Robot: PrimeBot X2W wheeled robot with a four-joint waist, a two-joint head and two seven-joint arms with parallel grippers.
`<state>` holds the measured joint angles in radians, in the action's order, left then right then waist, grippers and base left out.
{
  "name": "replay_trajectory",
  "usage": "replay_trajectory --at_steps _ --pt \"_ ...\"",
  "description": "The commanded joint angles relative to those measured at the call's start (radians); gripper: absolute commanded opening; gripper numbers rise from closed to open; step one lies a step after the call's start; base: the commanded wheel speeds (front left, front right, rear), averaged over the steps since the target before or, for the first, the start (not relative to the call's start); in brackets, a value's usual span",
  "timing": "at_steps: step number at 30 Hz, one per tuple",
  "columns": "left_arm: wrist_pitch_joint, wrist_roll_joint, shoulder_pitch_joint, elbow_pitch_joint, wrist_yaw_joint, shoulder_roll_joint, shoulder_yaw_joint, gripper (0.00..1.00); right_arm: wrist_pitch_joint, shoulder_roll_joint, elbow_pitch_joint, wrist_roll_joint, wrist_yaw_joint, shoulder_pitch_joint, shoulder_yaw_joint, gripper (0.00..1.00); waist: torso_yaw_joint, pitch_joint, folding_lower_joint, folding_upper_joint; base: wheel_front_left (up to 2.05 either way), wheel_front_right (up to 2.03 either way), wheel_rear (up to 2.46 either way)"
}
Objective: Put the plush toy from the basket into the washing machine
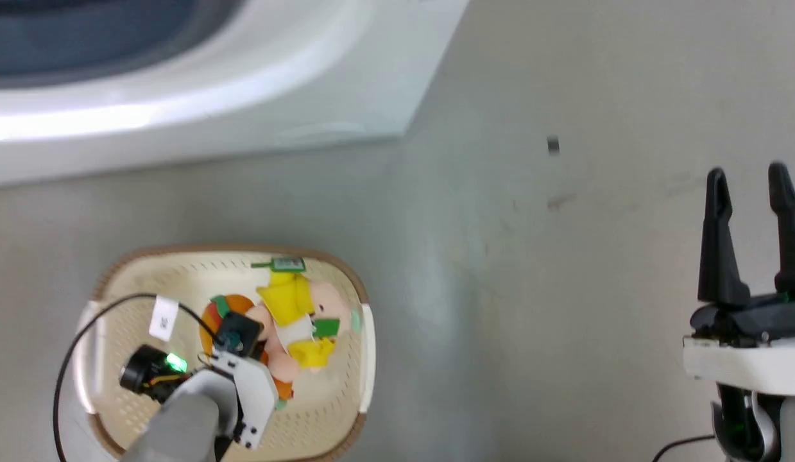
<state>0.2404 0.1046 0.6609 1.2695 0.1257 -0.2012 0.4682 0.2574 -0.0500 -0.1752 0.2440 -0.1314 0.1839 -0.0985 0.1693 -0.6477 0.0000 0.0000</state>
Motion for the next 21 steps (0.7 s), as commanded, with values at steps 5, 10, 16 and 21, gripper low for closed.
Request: replay_trajectory --at_steps 5,10,16,21 --pt "0.020 0.031 -0.090 -0.100 -0.014 0.008 -0.015 0.00 0.004 0.000 0.031 -0.012 0.001 -0.065 -0.010 1.00 -0.084 0.237 0.0000 0.0000 0.00 0.00 0.00" --pt "0.021 0.055 -0.195 -0.253 -0.031 -0.010 -0.040 0.00 0.004 0.000 0.042 -0.018 0.001 -0.113 -0.008 1.00 -0.115 0.334 0.0000 0.0000 0.00 0.00 0.00" --pt "0.021 0.077 -0.312 -0.423 -0.055 -0.016 -0.069 0.00 0.004 0.000 0.053 -0.034 0.001 -0.172 -0.014 1.00 -0.151 0.431 0.0000 0.0000 0.00 0.00 0.00" --pt "0.021 0.094 -0.399 -0.568 -0.072 -0.018 -0.097 0.00 0.004 0.000 0.055 -0.036 0.001 -0.216 -0.021 1.00 -0.180 0.494 0.0000 0.0000 0.00 0.00 0.00"
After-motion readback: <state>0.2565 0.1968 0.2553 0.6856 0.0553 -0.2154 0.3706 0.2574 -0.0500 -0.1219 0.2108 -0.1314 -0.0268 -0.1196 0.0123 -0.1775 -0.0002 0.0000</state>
